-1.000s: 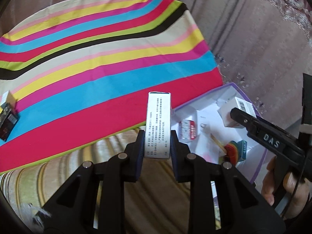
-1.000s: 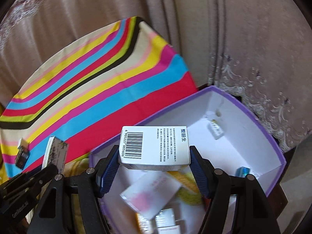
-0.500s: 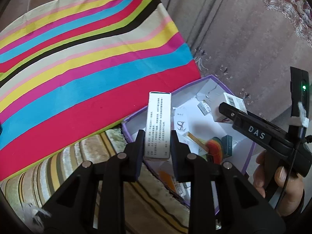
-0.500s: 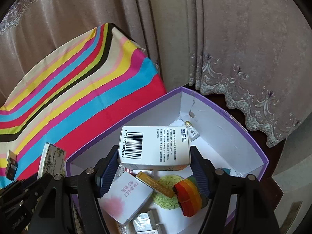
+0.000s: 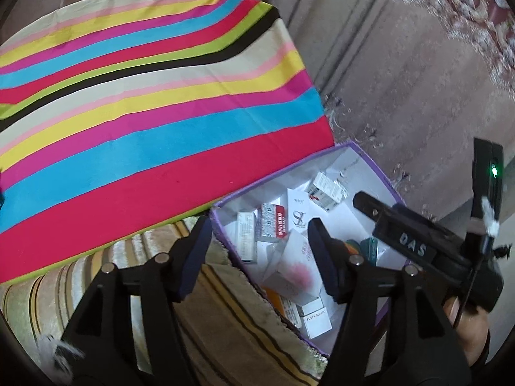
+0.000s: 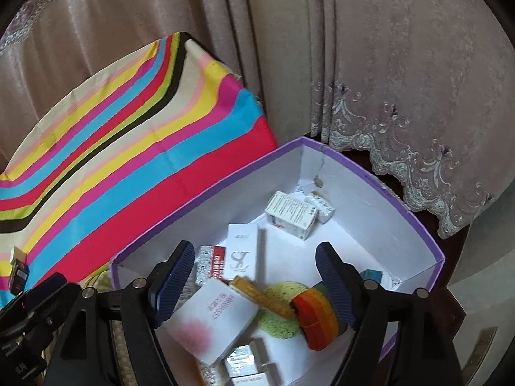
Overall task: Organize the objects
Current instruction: 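Move both grippers back to the black box and white cube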
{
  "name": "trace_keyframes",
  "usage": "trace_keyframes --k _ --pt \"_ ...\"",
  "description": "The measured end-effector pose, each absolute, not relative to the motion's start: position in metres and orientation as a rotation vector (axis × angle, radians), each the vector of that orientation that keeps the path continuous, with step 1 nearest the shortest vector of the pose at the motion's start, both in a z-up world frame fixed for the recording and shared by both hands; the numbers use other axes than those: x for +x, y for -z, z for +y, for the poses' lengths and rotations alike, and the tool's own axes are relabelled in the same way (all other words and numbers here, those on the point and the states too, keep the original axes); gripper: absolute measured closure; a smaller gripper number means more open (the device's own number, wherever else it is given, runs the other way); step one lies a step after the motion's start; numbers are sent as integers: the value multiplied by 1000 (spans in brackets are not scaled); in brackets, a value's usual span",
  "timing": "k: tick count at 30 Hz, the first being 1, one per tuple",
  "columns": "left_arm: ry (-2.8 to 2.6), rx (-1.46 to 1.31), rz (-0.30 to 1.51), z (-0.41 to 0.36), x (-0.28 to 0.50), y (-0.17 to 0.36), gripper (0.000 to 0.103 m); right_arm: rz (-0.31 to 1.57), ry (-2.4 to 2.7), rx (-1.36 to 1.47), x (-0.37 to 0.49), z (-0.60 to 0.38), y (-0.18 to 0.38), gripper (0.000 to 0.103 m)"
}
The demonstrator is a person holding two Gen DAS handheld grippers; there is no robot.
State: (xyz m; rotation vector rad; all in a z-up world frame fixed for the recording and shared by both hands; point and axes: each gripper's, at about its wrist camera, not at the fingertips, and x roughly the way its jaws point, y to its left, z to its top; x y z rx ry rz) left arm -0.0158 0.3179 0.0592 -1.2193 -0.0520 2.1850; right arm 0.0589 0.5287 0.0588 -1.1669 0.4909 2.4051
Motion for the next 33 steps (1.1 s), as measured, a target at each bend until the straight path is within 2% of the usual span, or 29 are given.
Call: trace_keyframes --k 15,33 --pt "-2444 -1305 -246 223 -41 -58 35 418 -2635 -1355 20 424 -65 24" --pt "-2638 -1369 -609 98 -48 -49 31 252 -2750 -1458 0 356 -64 24"
